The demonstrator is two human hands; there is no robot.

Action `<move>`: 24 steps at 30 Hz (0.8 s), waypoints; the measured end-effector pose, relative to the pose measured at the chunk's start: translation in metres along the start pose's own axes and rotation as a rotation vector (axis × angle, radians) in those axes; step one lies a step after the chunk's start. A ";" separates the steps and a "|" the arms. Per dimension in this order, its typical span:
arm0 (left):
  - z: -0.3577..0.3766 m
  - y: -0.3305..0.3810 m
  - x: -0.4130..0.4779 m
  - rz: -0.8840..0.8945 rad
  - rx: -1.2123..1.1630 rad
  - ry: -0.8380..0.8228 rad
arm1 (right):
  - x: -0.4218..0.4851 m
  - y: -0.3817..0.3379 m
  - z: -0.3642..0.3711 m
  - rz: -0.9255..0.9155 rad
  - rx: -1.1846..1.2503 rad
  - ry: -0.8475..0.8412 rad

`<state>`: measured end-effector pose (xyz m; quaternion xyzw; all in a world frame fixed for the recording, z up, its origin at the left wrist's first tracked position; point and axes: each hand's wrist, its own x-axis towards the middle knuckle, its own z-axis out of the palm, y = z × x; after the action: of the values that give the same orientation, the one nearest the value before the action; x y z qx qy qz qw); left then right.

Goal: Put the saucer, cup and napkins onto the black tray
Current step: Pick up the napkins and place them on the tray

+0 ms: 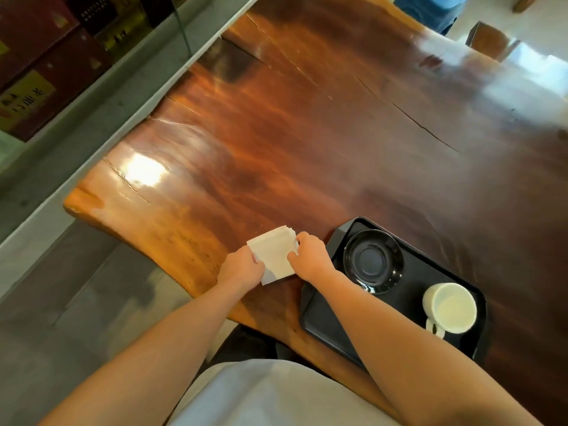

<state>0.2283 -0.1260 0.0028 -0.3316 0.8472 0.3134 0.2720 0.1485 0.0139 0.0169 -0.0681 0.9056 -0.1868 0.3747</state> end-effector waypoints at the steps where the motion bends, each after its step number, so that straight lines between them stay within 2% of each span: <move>1: 0.001 -0.001 0.002 -0.001 0.005 -0.010 | 0.002 0.000 0.001 0.009 0.005 0.003; 10: 0.005 -0.004 0.016 -0.102 0.004 -0.032 | 0.013 0.003 0.009 0.064 0.014 0.016; 16: 0.007 0.006 0.011 -0.128 -0.044 0.026 | 0.011 -0.003 0.017 0.156 0.121 0.066; 20: 0.010 0.011 0.011 -0.229 -0.231 -0.034 | 0.007 -0.002 0.017 0.251 0.265 0.042; 24: 0.007 0.011 0.009 -0.292 -0.437 -0.098 | 0.001 0.002 0.016 0.251 0.291 -0.015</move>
<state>0.2163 -0.1184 -0.0044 -0.4856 0.6885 0.4619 0.2771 0.1585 0.0112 0.0050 0.0988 0.8675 -0.2670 0.4078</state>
